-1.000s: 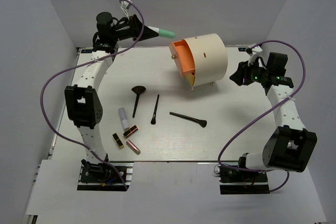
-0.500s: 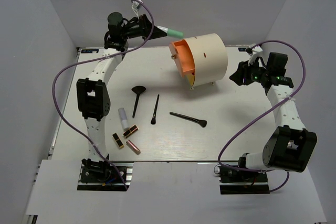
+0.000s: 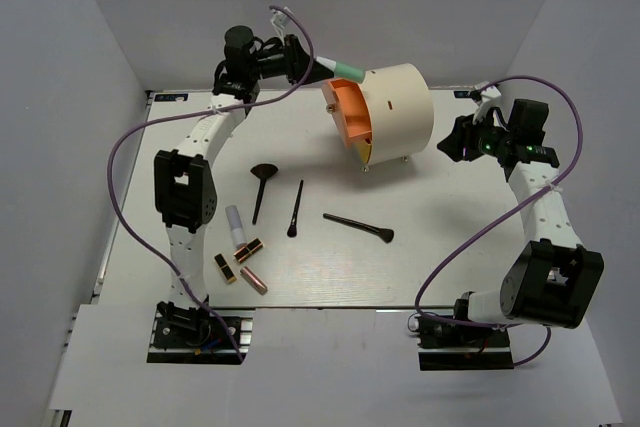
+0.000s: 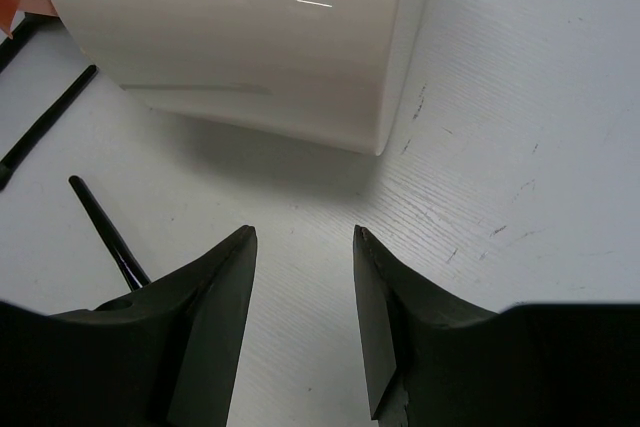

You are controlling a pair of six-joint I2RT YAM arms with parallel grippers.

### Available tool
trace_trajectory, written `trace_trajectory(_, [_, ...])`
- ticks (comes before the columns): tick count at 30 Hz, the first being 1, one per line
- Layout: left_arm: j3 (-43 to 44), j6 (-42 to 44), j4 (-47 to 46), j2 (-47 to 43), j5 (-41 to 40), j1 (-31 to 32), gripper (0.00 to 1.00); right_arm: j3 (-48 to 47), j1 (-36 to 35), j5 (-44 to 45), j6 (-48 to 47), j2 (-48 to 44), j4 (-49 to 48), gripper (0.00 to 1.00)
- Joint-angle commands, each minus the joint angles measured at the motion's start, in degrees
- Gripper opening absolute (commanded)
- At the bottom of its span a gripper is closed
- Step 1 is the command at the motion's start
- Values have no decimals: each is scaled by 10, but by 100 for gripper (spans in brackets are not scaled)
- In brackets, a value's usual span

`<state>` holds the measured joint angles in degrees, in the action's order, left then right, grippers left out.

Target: Organize the makeup

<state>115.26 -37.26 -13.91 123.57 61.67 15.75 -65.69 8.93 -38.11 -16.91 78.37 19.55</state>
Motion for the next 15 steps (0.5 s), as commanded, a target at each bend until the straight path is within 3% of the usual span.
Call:
trace_trajectory(1, [22,132,119,-28,-72,14,0,8,-1,-11,4,-7,-20,50])
trace_trajectory(7, [21,208,215,-59,-193,24,0,12,-1,-12,6,-7,-22,50])
trace_trajectory(15, [-17,222,206,-123,-256,36,0,14,0,-9,7,-8,-23,50])
